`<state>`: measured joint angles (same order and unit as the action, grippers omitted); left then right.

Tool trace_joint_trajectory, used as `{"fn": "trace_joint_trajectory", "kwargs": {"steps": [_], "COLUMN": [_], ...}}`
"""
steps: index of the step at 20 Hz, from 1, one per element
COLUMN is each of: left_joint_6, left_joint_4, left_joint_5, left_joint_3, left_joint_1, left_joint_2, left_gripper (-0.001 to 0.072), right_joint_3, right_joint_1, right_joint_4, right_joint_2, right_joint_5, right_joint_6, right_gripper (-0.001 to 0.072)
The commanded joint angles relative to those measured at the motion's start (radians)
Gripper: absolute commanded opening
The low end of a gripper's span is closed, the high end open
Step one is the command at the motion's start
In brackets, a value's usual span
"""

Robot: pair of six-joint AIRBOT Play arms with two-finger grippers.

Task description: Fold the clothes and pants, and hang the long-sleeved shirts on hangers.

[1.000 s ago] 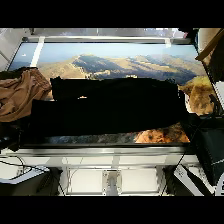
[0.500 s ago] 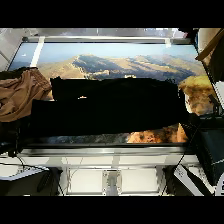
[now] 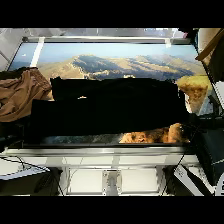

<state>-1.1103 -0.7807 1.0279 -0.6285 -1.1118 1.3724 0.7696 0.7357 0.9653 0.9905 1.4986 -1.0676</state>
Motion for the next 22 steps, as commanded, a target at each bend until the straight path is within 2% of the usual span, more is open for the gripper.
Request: {"fn": "trace_joint_trajectory", "kwargs": {"steps": [1,3,7,13,17,19,22], "left_joint_6": [0.003,0.003,0.003,0.002,-0.001,-0.001,-0.001], "left_joint_4": [0.063,0.063,0.064,0.064,0.064,0.064,0.064], "left_joint_5": [0.013,0.015,0.004,0.004,0.012,0.012,0.013], "left_joint_3": [-0.023,-0.025,-0.053,-0.08,-0.08,-0.08,-0.08], "left_joint_1": [0.019,0.017,0.017,0.018,0.018,0.018,0.018], "left_joint_2": [-0.025,-0.072,-0.164,-0.231,-0.232,-0.232,-0.232], "left_gripper": [0.001,0.001,0.001,0.001,0.001,0.001,0.0009], "right_joint_3": [0.0,0.0,-0.022,-0.125,-0.16,-0.16,-0.161], "right_joint_1": [0.0,0.0,0.0,0.0,0.0,-0.001,-0.001], "right_joint_4": [-0.001,0.0,-0.001,0.033,-0.006,-0.059,-0.099], "right_joint_2": [-0.001,-0.001,0.004,0.107,0.179,0.198,0.236], "right_joint_5": [-0.021,-0.115,-0.34,-0.377,-0.478,-0.513,-0.523], "right_joint_6": [-0.008,-0.039,-0.175,-0.169,-0.17,-0.169,-0.146], "right_gripper": [0.0349,0.0349,0.035,0.0351,0.0353,0.0516,0.0515]}}
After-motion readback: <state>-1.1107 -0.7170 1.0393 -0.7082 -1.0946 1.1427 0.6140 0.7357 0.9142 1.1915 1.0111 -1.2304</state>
